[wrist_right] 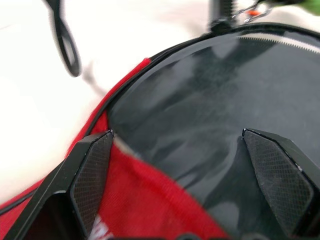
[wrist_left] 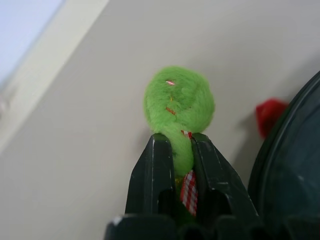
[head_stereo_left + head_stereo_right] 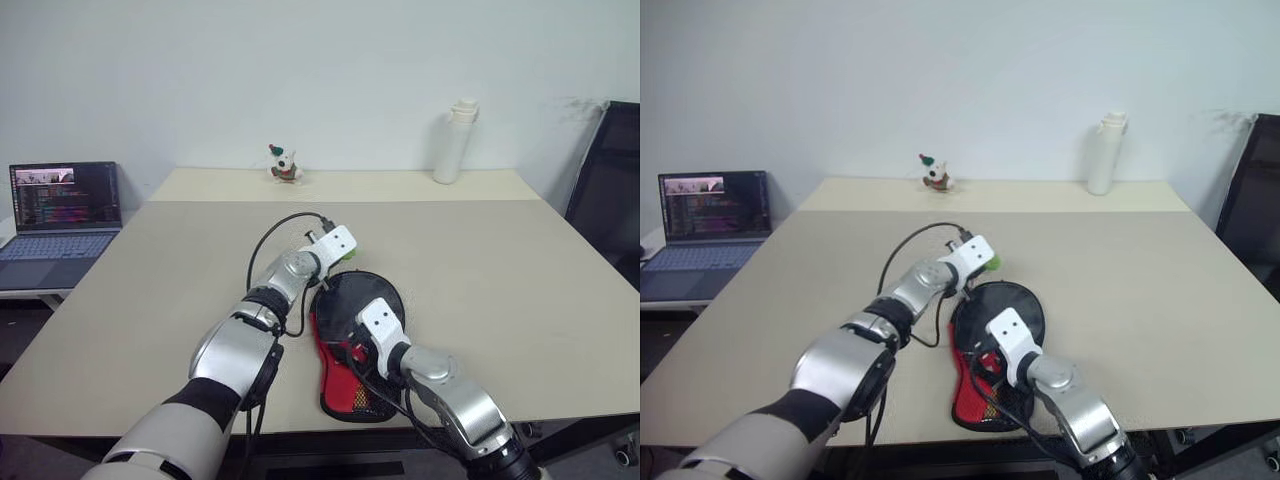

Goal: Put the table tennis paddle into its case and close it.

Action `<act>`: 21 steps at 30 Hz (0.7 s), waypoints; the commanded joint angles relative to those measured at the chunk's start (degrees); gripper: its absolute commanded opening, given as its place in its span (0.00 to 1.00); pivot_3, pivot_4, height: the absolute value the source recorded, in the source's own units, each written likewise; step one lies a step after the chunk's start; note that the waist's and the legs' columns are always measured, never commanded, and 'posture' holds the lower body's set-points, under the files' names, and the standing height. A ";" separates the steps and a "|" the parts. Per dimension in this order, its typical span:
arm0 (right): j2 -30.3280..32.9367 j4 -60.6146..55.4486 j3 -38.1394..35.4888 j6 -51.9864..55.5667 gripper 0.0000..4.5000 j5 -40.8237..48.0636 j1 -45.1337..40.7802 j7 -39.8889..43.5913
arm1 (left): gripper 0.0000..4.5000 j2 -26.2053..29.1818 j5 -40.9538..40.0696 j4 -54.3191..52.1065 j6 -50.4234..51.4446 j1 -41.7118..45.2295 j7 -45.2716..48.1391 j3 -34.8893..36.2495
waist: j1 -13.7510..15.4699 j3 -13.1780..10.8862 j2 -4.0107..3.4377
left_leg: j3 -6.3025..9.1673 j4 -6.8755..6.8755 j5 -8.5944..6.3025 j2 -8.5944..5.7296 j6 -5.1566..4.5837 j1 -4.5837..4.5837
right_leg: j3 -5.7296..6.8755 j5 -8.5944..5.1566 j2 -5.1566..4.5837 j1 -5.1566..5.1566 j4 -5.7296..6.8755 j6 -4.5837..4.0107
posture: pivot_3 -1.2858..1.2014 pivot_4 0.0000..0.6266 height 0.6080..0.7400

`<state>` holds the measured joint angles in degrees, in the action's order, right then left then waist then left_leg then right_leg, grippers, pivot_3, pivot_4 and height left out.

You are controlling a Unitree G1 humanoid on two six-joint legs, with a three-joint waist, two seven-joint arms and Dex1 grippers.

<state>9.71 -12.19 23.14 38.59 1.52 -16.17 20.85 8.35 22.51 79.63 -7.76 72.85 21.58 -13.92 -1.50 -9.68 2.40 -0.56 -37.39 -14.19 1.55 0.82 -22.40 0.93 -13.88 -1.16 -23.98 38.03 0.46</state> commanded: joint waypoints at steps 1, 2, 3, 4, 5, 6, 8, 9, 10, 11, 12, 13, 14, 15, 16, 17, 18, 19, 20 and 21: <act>1.10 3.19 3.20 7.69 1.00 -0.69 5.73 -0.11 | 0.03 -2.75 4.39 -1.03 -4.93 4.83 -2.43 -3.56 | 0.09 0.01 0.02 | 0.00 0.00 0.00 -0.01 0.00 0.00 | 0.01 0.00 0.00 0.01 -0.01 0.00 | 0.52 0.24 1.00; 1.10 2.60 3.34 8.04 1.00 -0.77 6.33 -0.24 | 0.03 -3.37 5.48 -0.96 -5.82 5.38 -2.99 -4.47 | 0.14 0.02 0.02 | 0.00 0.00 0.00 -0.01 0.01 0.02 | 0.02 0.00 -0.01 0.05 -0.04 0.00 | 0.52 0.24 1.00; 1.06 2.02 3.61 8.37 1.00 -0.86 6.84 -0.43 | 0.03 -3.80 6.47 -0.90 -6.68 5.75 -3.38 -5.30 | 0.16 0.01 0.02 | 0.01 0.00 0.00 -0.01 0.01 0.06 | 0.03 0.00 -0.01 0.12 -0.07 0.00 | 0.52 0.24 1.00; 1.03 1.48 3.89 8.69 1.00 -0.92 7.38 -0.55 | 0.03 -4.41 7.87 -0.85 -7.78 6.20 -4.11 -6.57 | 0.16 0.02 0.02 | 0.01 0.00 -0.01 -0.02 0.01 0.11 | 0.04 0.00 -0.01 0.18 -0.09 0.01 | 0.52 0.24 1.00; 0.93 1.02 4.16 9.04 1.00 -0.95 7.78 -0.67 | 0.03 -5.00 9.03 -0.82 -8.85 6.56 -4.63 -7.62 | 0.18 0.02 0.02 | -0.01 0.03 -0.02 -0.01 0.02 0.19 | 0.02 -0.01 -0.02 0.23 -0.12 0.01 | 0.52 0.24 1.00; 0.84 0.60 4.42 9.34 1.00 -0.97 8.16 -0.76 | 0.03 -5.80 10.09 -0.80 -9.99 6.91 -5.13 -8.65 | 0.26 0.01 0.02 | 0.00 0.08 -0.02 -0.02 0.03 0.27 | 0.02 -0.01 -0.02 0.30 -0.16 0.01 | 0.52 0.24 1.00; 0.54 0.02 4.69 9.79 1.00 -1.02 8.65 -0.97 | 0.03 -7.32 11.29 -0.77 -11.59 7.33 -5.72 -9.78 | 0.37 0.01 0.03 | -0.01 0.21 -0.02 -0.02 0.03 0.45 | 0.03 -0.01 -0.03 0.46 -0.28 0.02 | 0.52 0.24 1.00; 0.42 -0.15 4.72 9.93 1.00 -1.05 8.80 -1.05 | 0.03 -8.00 11.66 -0.75 -12.13 7.46 -5.89 -10.06 | 0.49 0.02 0.03 | -0.02 0.24 -0.02 -0.02 0.03 0.46 | 0.03 -0.01 -0.03 0.47 -0.31 0.02 | 0.52 0.24 1.00; 0.21 -0.29 4.75 10.15 1.00 -1.05 8.86 -1.20 | 0.03 -8.68 12.08 -0.73 -12.81 7.56 -5.99 -10.46 | 0.59 0.02 0.03 | -0.02 0.27 -0.02 -0.02 0.03 0.46 | 0.03 -0.01 -0.03 0.47 -0.34 0.02 | 0.52 0.24 1.00; 0.07 -0.40 4.73 10.31 1.00 -1.04 8.95 -1.32 | 0.03 -9.64 12.83 -0.75 -13.86 7.57 -6.07 -11.25 | 0.63 0.02 0.03 | -0.03 0.29 -0.02 -0.02 0.04 0.47 | 0.03 -0.02 -0.03 0.48 -0.37 0.02 | 0.52 0.24 1.00; -0.07 -0.48 4.72 10.43 1.00 -1.04 9.01 -1.44 | 0.03 -10.58 13.39 -0.78 -14.95 7.46 -5.92 -11.96 | 0.70 0.02 0.03 | -0.04 0.29 -0.02 -0.02 0.04 0.47 | 0.02 -0.02 -0.03 0.48 -0.38 0.02 | 0.52 0.24 1.00; -0.12 -0.58 4.73 10.47 1.00 -1.07 9.15 -1.51 | 0.03 -11.56 14.09 -0.85 -16.25 7.28 -5.76 -12.78 | 0.80 0.02 0.03 | -0.04 0.31 -0.02 -0.02 0.04 0.47 | 0.02 -0.02 -0.03 0.48 -0.39 0.02 | 0.52 0.24 1.00; -0.15 -0.67 4.70 10.46 1.00 -1.17 9.33 -1.50 | 0.03 -12.31 14.30 -0.88 -17.19 7.08 -5.42 -13.11 | 0.91 0.02 0.03 | -0.04 0.32 -0.02 -0.02 0.04 0.46 | 0.03 -0.02 -0.03 0.48 -0.40 0.02 | 0.52 0.24 1.00; -0.25 -0.63 4.66 10.46 1.00 -1.27 9.36 -1.48 | 0.03 -12.79 14.25 -0.89 -17.88 6.90 -5.08 -13.17 | 1.04 0.02 0.03 | -0.05 0.32 -0.02 -0.01 0.04 0.47 | 0.02 -0.02 -0.03 0.48 -0.41 0.02 | 0.52 0.24 1.00; -0.37 -0.53 4.57 10.46 1.00 -1.39 9.34 -1.43 | 0.03 -13.07 14.38 -0.88 -18.38 6.76 -5.03 -13.32 | 1.09 0.02 0.03 | -0.05 0.33 -0.02 -0.01 0.04 0.47 | 0.02 -0.02 -0.02 0.47 -0.42 0.02 | 0.52 0.24 1.00; -0.50 -0.46 4.48 10.46 1.00 -1.50 9.34 -1.39 | 0.03 -13.28 14.29 -0.85 -18.61 6.57 -4.78 -13.21 | 1.12 0.02 0.03 | -0.06 0.33 -0.03 -0.01 0.04 0.48 | 0.02 -0.02 -0.02 0.47 -0.42 0.02 | 0.52 0.24 1.00; -0.59 -0.42 4.42 10.45 1.00 -1.59 9.36 -1.35 | 0.03 -13.46 14.13 -0.81 -18.69 6.32 -4.51 -13.04 | 1.16 0.03 0.02 | -0.07 0.34 -0.03 -0.01 0.03 0.49 | 0.00 -0.02 -0.02 0.48 -0.41 0.02 | 0.52 0.24 1.00; -0.65 -0.36 4.34 10.43 1.00 -1.65 9.36 -1.32 | 0.03 -13.53 14.11 -0.78 -18.77 6.12 -4.40 -12.98 | 1.16 0.03 0.02 | -0.07 0.34 -0.03 0.00 0.03 0.50 | 0.00 -0.02 -0.02 0.48 -0.42 0.02 | 0.52 0.24 1.00; -0.69 -0.24 4.25 10.38 1.00 -1.67 9.30 -1.29 | 0.03 -13.52 14.11 -0.74 -18.75 5.91 -4.22 -12.95 | 1.17 0.03 0.02 | -0.07 0.35 -0.03 0.00 0.03 0.50 | 0.01 -0.02 -0.01 0.48 -0.41 0.02 | 0.52 0.24 1.00; -0.72 -0.11 4.17 10.32 1.00 -1.68 9.23 -1.27 | 0.03 -13.45 14.01 -0.70 -18.66 5.75 -4.01 -12.83 | 1.17 0.03 0.02 | -0.06 0.35 -0.03 0.00 0.03 0.50 | 0.01 -0.02 -0.01 0.48 -0.42 0.02 | 0.52 0.24 1.00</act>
<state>8.63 -18.84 23.92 42.32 -1.04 -10.77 18.09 -3.99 37.29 81.31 -24.31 76.89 17.66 -27.19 -0.33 -9.65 2.42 -0.62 -37.04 -14.21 1.56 0.85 -21.90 0.94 -13.91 -1.17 -23.51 37.62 0.48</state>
